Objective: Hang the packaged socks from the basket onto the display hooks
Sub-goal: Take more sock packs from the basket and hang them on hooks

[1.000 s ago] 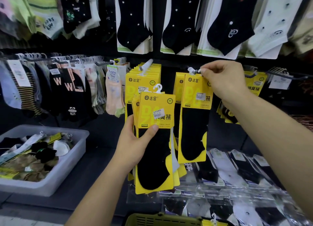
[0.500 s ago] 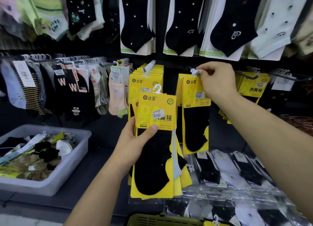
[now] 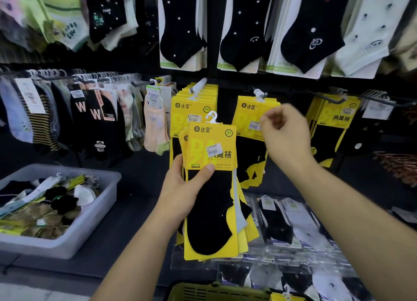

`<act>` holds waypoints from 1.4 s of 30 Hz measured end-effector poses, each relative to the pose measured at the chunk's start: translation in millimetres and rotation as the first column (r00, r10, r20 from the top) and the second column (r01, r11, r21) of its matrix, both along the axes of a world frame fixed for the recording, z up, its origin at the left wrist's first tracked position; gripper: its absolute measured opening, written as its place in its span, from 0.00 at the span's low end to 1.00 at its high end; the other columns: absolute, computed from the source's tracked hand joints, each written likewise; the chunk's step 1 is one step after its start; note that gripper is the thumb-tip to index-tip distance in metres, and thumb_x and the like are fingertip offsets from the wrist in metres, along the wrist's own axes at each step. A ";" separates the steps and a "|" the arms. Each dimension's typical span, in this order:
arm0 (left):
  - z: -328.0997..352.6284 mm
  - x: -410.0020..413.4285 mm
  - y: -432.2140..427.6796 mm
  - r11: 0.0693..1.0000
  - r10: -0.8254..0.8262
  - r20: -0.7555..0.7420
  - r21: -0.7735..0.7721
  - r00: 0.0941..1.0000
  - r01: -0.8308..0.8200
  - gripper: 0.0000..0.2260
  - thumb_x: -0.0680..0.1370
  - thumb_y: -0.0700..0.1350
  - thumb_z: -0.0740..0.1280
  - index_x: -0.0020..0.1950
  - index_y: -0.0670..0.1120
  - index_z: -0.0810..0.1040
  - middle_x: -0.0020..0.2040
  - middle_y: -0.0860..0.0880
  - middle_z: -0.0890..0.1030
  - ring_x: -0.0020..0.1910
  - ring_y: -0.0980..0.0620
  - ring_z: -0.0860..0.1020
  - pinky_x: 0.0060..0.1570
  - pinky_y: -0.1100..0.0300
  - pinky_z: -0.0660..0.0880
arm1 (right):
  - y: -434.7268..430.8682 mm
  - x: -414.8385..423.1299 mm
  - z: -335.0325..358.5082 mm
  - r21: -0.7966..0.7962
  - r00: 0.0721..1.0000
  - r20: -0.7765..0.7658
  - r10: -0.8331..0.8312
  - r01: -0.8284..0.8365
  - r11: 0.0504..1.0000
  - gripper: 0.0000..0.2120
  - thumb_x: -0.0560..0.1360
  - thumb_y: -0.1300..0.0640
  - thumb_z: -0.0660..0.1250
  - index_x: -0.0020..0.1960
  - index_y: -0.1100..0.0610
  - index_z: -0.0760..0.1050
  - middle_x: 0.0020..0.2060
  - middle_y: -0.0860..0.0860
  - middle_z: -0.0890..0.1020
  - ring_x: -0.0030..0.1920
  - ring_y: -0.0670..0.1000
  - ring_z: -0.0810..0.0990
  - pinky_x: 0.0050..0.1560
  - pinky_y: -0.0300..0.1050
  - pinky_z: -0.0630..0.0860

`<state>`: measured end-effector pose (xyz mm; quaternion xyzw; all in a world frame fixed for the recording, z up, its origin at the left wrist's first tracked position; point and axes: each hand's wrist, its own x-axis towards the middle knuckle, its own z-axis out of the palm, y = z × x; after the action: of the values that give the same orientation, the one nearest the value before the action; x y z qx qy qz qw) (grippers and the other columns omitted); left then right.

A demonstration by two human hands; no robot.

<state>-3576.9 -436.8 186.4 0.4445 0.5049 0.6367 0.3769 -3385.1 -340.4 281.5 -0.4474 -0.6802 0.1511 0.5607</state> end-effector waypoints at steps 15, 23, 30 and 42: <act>-1.7 17.9 -1.9 0.997 -0.077 0.108 0.037 0.991 0.074 0.24 0.75 0.61 0.75 0.68 0.56 0.78 0.61 0.56 0.87 0.60 0.56 0.85 0.58 0.57 0.81 | -45.1 -2.7 -56.1 -0.439 0.913 -0.293 0.283 -0.391 0.809 0.10 0.74 0.54 0.75 0.45 0.60 0.79 0.29 0.49 0.78 0.29 0.46 0.74 0.30 0.39 0.71; -5.8 25.7 1.6 0.997 -0.038 0.103 0.078 0.994 0.030 0.27 0.71 0.61 0.79 0.67 0.56 0.78 0.60 0.55 0.87 0.59 0.53 0.86 0.56 0.56 0.83 | -49.0 0.9 -60.4 -0.384 0.890 -0.316 0.330 -0.438 0.813 0.07 0.74 0.56 0.74 0.48 0.59 0.82 0.37 0.50 0.86 0.35 0.43 0.82 0.31 0.32 0.73; -4.5 22.1 1.3 0.995 -0.067 0.109 0.080 0.992 0.058 0.24 0.71 0.58 0.75 0.65 0.56 0.78 0.57 0.57 0.88 0.55 0.57 0.87 0.47 0.67 0.82 | -35.4 14.0 -62.7 -0.416 0.807 -0.560 0.189 -0.470 0.778 0.06 0.80 0.57 0.67 0.52 0.55 0.83 0.47 0.52 0.87 0.48 0.51 0.86 0.38 0.40 0.80; 0.9 -10.1 -5.3 0.998 0.018 0.070 0.058 0.997 -0.022 0.14 0.78 0.51 0.77 0.62 0.56 0.81 0.56 0.55 0.89 0.53 0.52 0.88 0.44 0.63 0.84 | -1.2 29.4 -35.9 -0.211 0.892 -0.445 0.081 -0.193 0.958 0.05 0.81 0.57 0.66 0.55 0.53 0.80 0.46 0.48 0.87 0.52 0.48 0.85 0.61 0.55 0.79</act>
<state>-3587.0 -442.1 187.3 0.4280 0.4768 0.6701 0.3747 -3355.7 -341.7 245.6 -0.4202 -0.5445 0.3704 0.6242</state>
